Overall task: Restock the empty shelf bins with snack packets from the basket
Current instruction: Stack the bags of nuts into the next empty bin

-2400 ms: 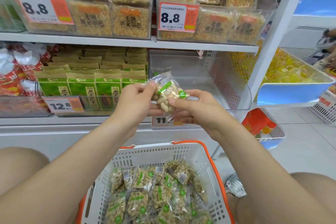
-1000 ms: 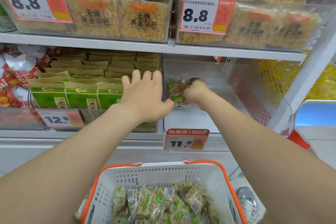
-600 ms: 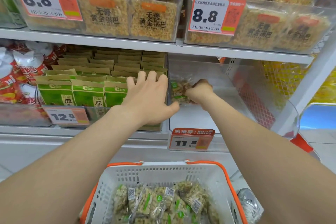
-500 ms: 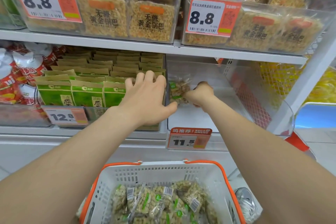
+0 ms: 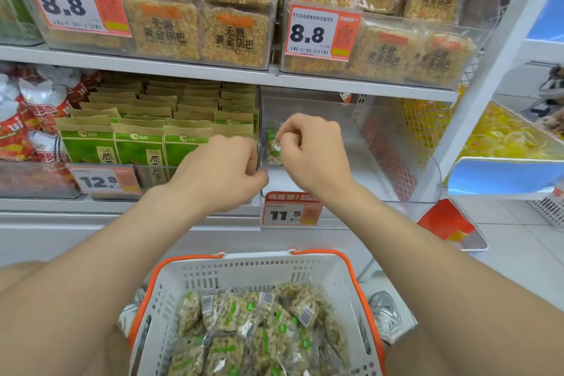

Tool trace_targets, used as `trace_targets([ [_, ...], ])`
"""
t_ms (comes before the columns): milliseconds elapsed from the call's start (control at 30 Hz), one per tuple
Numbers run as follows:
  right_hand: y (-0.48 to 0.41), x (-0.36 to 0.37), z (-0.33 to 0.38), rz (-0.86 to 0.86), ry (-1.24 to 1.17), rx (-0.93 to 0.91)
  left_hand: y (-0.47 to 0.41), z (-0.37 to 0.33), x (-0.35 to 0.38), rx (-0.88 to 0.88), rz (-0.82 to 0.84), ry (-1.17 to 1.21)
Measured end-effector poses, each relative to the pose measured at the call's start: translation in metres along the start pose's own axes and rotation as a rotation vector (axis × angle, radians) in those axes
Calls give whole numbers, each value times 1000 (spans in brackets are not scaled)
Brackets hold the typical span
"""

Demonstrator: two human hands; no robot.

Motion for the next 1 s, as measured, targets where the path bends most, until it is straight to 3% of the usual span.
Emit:
trace_targets([
  [100, 27, -3, 23, 136, 53, -126, 18, -1, 16, 45, 259, -156],
  [233, 64, 10, 26, 566, 241, -178, 42, -7, 61, 141, 646, -368],
  [367, 106, 27, 1, 871, 468, -111, 63, -14, 109, 226, 906, -468],
  [467, 133, 33, -15, 1048, 576, 44, 85, -23, 154, 351, 1029, -521],
  [633, 148, 33, -32, 1299, 684, 205, 126, -45, 221, 597, 1028, -505],
  [767, 135, 33, -26, 1246, 632, 173, 146, -71, 251, 859, 911, -497],
  [833, 128, 34, -21, 1202, 584, 155, 152, -79, 261, 962, 929, -583],
  [1000, 123, 36, -12, 1173, 525, 134, 161, -86, 276, 979, 990, -660],
])
Point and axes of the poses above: each hand's wrist, its own y-axis away from the middle knuckle, its own x-axis out of the palm, z = x × y, the point moved 2 cm from there along -y, towards the middle knuckle, and after that the axes turned 11 degrees about -y, right-handed, at the moved point
